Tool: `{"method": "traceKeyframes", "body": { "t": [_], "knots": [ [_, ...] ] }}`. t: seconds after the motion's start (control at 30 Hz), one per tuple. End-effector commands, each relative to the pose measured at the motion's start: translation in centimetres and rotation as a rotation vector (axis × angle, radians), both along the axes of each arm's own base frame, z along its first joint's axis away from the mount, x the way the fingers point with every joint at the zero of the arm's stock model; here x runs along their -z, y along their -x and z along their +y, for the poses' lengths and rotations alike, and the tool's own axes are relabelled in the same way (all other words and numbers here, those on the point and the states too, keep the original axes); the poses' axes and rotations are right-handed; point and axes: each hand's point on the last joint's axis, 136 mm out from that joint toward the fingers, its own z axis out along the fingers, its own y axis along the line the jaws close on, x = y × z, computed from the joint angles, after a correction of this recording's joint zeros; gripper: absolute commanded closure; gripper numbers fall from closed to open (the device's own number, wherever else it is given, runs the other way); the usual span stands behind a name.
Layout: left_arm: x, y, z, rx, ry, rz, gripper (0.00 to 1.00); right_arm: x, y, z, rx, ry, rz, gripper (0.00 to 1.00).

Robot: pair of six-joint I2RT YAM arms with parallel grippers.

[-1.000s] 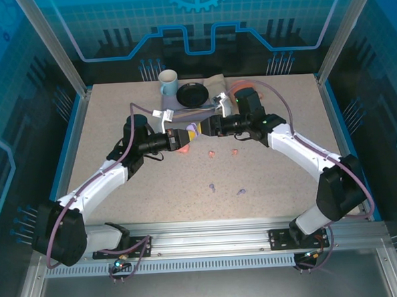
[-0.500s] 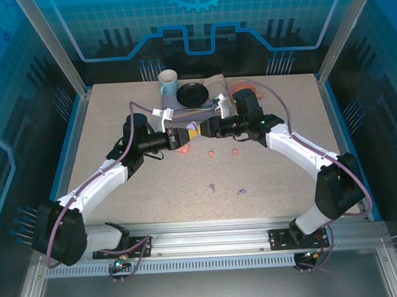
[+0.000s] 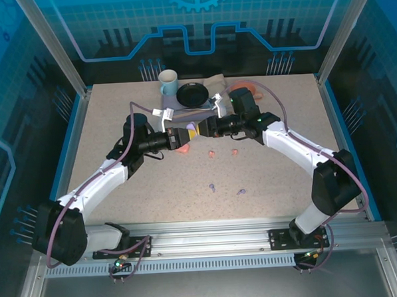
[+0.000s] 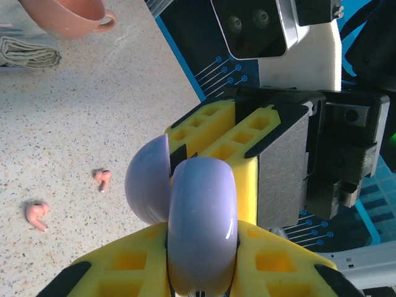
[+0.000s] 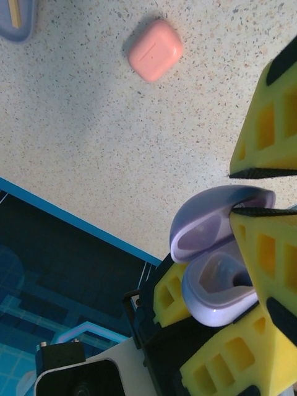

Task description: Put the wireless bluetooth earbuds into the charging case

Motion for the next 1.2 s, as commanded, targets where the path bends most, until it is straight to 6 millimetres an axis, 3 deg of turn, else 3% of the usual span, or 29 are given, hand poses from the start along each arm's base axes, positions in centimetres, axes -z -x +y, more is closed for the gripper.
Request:
{"method": "traceKeyframes", "body": {
  "t": [0.0,0.53,0.77,1.17],
  "knots": [
    [-1.3,0.3,-0.5,0.038,0.013,-0.039,0.84,-1.1,-0.1,0.5,-0.020,-0.005,-0.028,0.83],
    [-1.5,0.3,-0.5,0.038,0.018,-0.041,0.80,-1.1,-0.3,0.5,-0.010,0.000,-0.019,1.00],
    [-1.6,0.2,-0.5,0.042,0.004,-0.042,0.44,-0.8,-0.4,-0.2,-0.001,0.055,-0.037,1.00],
    [-3.8,1.1,0.6,0.120,-0.064,-0.063,0.15,-0.6,-0.8,-1.8,-0.054,0.217,-0.125,1.00]
  ]
}}
